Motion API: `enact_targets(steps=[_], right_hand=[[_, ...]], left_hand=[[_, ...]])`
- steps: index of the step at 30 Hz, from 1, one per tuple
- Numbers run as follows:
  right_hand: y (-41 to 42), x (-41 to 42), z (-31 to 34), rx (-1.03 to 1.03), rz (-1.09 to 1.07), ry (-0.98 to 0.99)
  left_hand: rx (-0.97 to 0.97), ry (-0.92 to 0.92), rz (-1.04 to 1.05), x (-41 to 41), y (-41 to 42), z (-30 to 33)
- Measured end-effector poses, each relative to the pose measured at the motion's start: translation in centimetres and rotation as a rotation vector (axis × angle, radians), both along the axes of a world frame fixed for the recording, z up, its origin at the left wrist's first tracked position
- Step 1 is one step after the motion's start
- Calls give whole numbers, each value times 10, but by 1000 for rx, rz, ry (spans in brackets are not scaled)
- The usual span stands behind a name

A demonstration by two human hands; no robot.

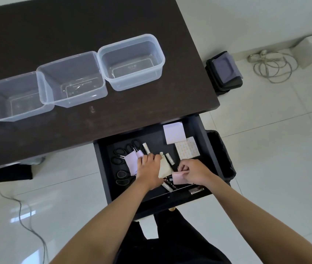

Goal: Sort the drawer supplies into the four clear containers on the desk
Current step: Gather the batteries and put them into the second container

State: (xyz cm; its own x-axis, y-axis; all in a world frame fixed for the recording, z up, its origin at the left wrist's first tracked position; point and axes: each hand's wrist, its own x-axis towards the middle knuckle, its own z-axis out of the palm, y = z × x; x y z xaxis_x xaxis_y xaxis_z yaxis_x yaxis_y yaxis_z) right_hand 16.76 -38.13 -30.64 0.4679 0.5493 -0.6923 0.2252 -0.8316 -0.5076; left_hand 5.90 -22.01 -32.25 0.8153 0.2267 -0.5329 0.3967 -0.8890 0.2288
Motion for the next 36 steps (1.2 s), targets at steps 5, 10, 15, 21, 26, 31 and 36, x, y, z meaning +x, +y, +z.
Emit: enact_targets(steps=[5,10,15,21,26,31,36], right_hand=[[16,17,8,119,-182,28],[43,31,6,229,-257,-26],[58,42,0,262,-326,-116],[48,37,-8,297,-287,-414],[41,14,-8,417,-116,-544],[40,-5,-11,307,21,-309],[32,-13,-15,196,56,-227]], left_hand=[[81,12,-75,-21,6,5],[102,-13,-118,-34,13,7],[79,52,-130,-53,23,4],[113,111,-164,-61,29,7],[138,159,-236,-60,33,9],[34,93,-126,-56,33,10],[-79,-49,81,-47,29,7]])
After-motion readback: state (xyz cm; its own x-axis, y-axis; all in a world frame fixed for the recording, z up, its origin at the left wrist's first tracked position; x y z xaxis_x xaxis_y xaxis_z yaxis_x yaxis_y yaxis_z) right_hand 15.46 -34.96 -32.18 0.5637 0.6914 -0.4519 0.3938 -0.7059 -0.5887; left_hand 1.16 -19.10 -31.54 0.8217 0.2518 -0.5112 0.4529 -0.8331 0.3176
